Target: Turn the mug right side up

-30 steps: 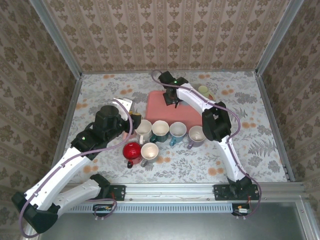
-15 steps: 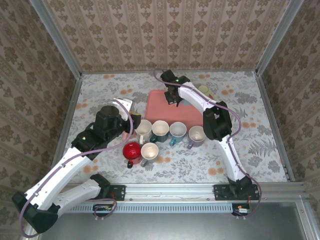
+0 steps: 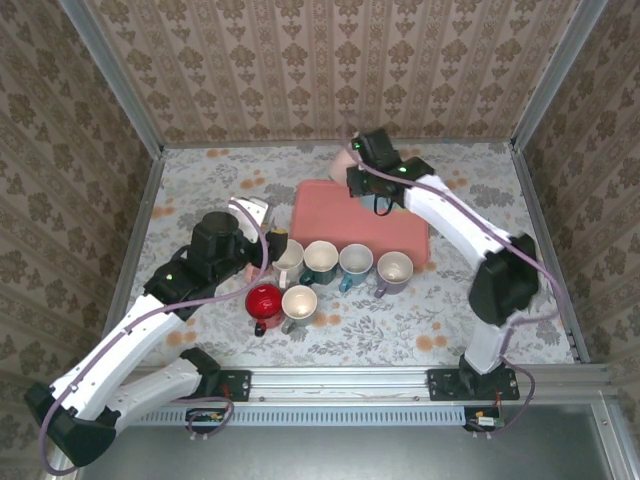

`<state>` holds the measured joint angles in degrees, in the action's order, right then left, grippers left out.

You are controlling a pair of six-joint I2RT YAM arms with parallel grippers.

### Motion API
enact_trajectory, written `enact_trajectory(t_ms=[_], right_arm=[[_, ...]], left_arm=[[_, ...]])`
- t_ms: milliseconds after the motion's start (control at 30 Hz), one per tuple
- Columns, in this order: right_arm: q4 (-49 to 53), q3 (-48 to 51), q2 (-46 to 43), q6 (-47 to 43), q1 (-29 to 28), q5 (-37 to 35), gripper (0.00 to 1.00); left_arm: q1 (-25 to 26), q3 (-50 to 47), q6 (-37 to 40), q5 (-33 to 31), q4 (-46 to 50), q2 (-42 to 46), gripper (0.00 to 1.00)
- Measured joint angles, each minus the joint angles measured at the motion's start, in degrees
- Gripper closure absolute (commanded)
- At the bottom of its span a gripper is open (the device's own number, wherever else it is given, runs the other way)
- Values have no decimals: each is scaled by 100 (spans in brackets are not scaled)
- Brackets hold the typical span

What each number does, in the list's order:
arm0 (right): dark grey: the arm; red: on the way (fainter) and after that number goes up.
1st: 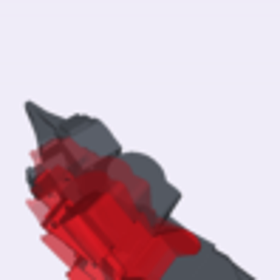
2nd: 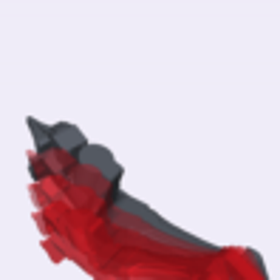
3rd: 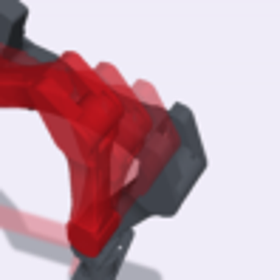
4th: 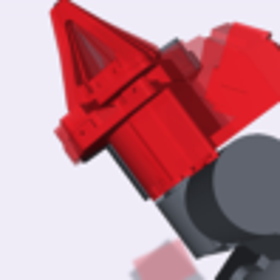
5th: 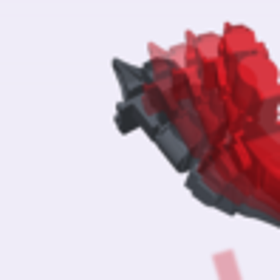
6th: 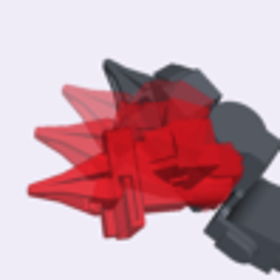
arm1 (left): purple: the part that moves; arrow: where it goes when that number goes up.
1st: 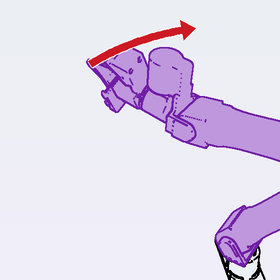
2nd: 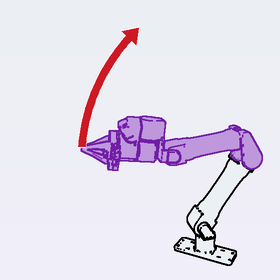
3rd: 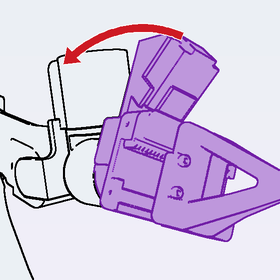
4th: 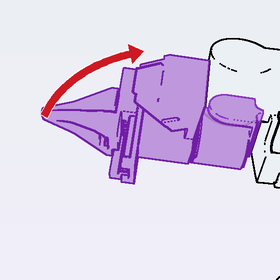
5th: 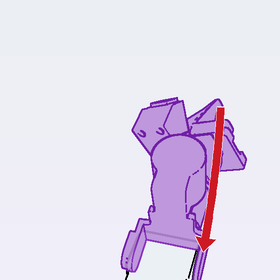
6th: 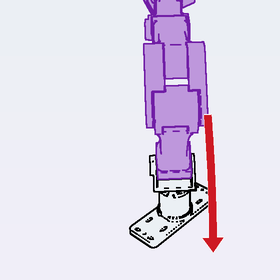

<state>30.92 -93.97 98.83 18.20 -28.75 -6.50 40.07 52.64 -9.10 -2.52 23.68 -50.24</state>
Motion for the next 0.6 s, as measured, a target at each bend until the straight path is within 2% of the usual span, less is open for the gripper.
enact_trajectory(t_ms=[100,267,467,600], right_arm=[[-763,680,-1038,356,20,446,100],[-1910,1921,-2251,1169,87,1285,100],[-3023,3049,-3029,2234,155,2022,100],[-3711,3493,-3464,2914,195,2293,100]], left_arm=[[-7,37,-90,299,-13,-7,29],[-83,260,-610,1193,-363,-214,27],[-129,260,-1939,2693,-1921,-704,27],[-195,247,-3176,3630,-3526,-1217,27]])
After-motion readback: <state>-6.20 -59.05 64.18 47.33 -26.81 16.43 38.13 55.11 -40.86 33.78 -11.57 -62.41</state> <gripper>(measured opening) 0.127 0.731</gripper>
